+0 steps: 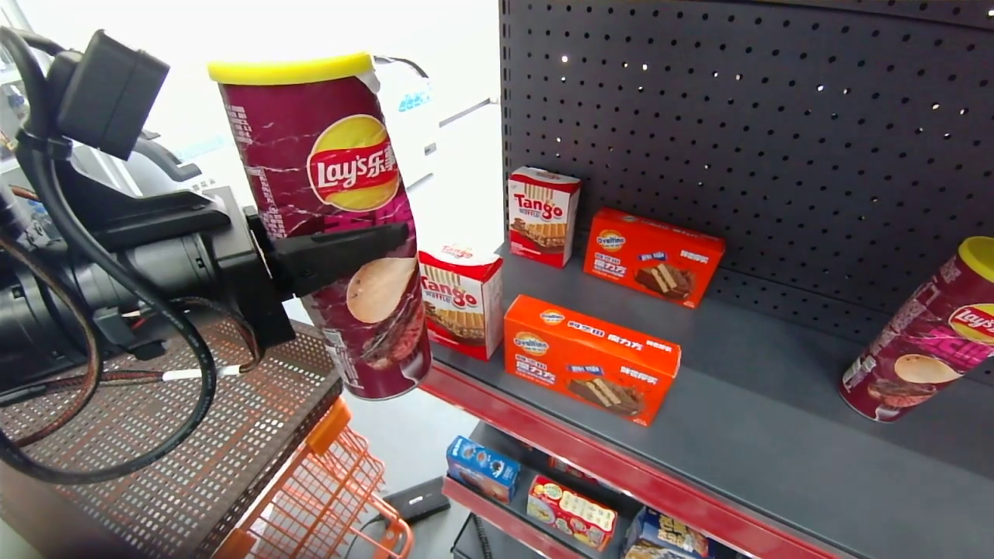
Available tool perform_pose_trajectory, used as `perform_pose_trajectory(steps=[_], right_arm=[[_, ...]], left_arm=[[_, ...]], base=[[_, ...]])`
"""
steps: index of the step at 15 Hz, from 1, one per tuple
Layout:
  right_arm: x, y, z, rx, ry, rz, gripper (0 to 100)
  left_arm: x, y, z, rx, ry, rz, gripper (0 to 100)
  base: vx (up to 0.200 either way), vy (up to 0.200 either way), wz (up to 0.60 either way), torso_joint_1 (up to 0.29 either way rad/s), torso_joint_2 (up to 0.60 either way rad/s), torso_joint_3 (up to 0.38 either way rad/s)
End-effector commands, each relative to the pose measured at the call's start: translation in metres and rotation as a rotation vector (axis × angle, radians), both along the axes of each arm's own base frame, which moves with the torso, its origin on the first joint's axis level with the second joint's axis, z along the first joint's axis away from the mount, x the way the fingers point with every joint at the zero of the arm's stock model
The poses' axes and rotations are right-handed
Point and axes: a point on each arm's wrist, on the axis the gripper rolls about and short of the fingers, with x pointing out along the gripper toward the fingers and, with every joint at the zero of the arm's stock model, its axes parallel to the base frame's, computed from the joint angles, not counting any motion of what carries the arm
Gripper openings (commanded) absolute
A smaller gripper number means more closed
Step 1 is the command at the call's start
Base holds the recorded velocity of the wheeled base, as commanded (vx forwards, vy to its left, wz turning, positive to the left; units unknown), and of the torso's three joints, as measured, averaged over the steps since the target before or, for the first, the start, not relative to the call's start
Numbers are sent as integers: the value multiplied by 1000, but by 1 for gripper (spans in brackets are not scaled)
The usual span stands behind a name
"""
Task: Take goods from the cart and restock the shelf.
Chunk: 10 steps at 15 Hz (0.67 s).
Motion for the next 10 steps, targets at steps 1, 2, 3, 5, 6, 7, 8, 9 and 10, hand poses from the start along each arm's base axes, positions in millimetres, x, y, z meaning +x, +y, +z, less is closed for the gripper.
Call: perform_pose_trajectory(steps=[1,2,3,5,6,7,8,9,10], right_arm=[[0,0,0,0,1,1,100],[0,0,0,0,1,1,100],[0,0,0,-3,1,1,100],[0,0,0,-3,1,2,100],[0,0,0,-3,1,2,100],[0,0,0,-2,1,2,100],[0,0,0,-2,1,1,100],[0,0,0,-2,1,2,100],[0,0,0,-2,1,1,100]], left_arm=[[-3,-5,1,-1,0,-26,0],[-3,-5,1,-1,0,-26,0],[-5,-9,-2,1,8,-44,0],[-5,-10,-2,2,6,-66,0],[-5,-11,-2,2,6,-79,0],[-4,-11,-3,4,10,-87,0],[-3,-12,-3,6,13,-87,0],[-2,-12,-3,6,13,-87,0],[0,-13,-3,6,14,-89,0]], base=[[0,0,0,0,0,0],[0,0,0,0,0,0],[0,0,0,0,0,0],[0,0,0,0,0,0],[0,0,0,0,0,0],[0,0,-600,-2,2,-2],[0,0,-600,2,2,2],[0,0,-600,2,7,2],[0,0,-600,-17,-2,7]])
